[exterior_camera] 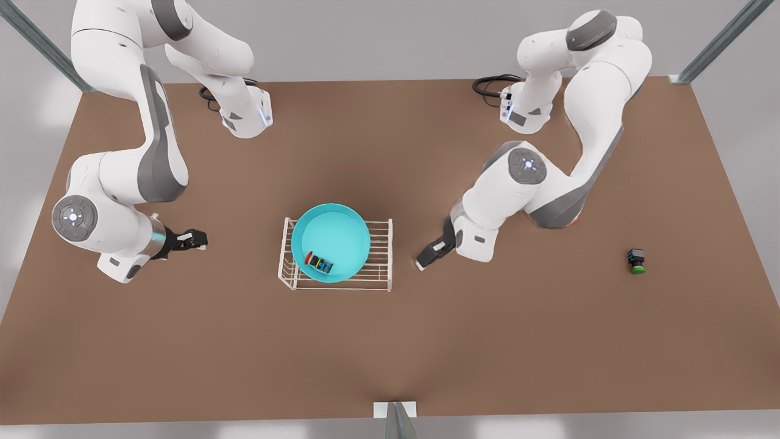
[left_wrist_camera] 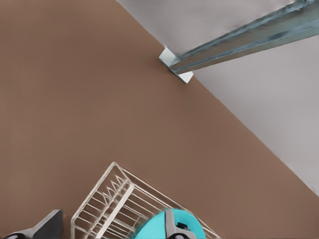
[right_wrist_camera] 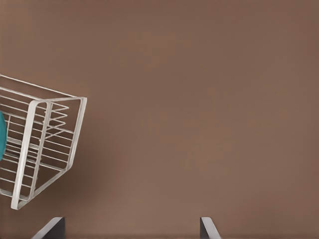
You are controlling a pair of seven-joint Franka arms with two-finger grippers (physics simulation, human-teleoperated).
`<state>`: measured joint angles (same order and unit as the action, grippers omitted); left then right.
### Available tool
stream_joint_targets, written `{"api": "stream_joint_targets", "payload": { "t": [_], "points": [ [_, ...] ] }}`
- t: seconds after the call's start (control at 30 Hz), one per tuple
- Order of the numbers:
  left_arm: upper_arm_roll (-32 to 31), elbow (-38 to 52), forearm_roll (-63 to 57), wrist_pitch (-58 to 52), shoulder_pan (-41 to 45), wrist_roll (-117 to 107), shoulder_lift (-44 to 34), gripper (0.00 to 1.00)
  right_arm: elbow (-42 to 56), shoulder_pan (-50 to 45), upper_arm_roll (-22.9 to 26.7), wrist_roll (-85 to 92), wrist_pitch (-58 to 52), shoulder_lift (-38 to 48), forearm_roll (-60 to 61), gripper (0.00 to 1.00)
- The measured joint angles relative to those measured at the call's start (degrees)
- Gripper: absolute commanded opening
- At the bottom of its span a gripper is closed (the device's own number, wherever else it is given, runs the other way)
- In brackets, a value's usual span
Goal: Place the plate on the shelf with right arm and place the red button switch in the plate with left arm
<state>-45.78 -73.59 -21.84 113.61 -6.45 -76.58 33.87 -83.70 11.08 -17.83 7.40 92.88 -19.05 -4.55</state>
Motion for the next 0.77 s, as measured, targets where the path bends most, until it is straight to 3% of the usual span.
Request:
{"api": "stream_joint_targets", "payload": {
  "t": [0.03,0.07,0.1,0.17,0.77],
  "points": [
    [16.72,-4.12,6.43,-3.15,5.11,3.6,-7.18,1.0,0.0,0.01,-0.02,-0.03,-0.01,-0.01,0.05,1.0],
    [28.01,-8.06,11.34,-5.73,7.86,7.77,-13.54,1.0,0.0,0.0,0.0,-0.06,0.0,-0.05,0.09,1.0],
    [35.59,-11.62,14.91,-7.96,9.46,11.84,-18.98,1.0,0.0,0.0,-0.01,-0.09,0.0,-0.07,0.11,1.0],
    [42.72,-21.3,19.66,-9.52,9.35,19.83,-27.86,1.0,0.0,0.0,-0.02,-0.14,0.02,-0.24,0.15,1.0],
    [44.89,-21.08,25.49,-13.46,11.27,59.43,-27.56,1.0,0.0,0.0,-0.07,-0.59,0.04,-0.43,0.11,1.0]
  ]
}}
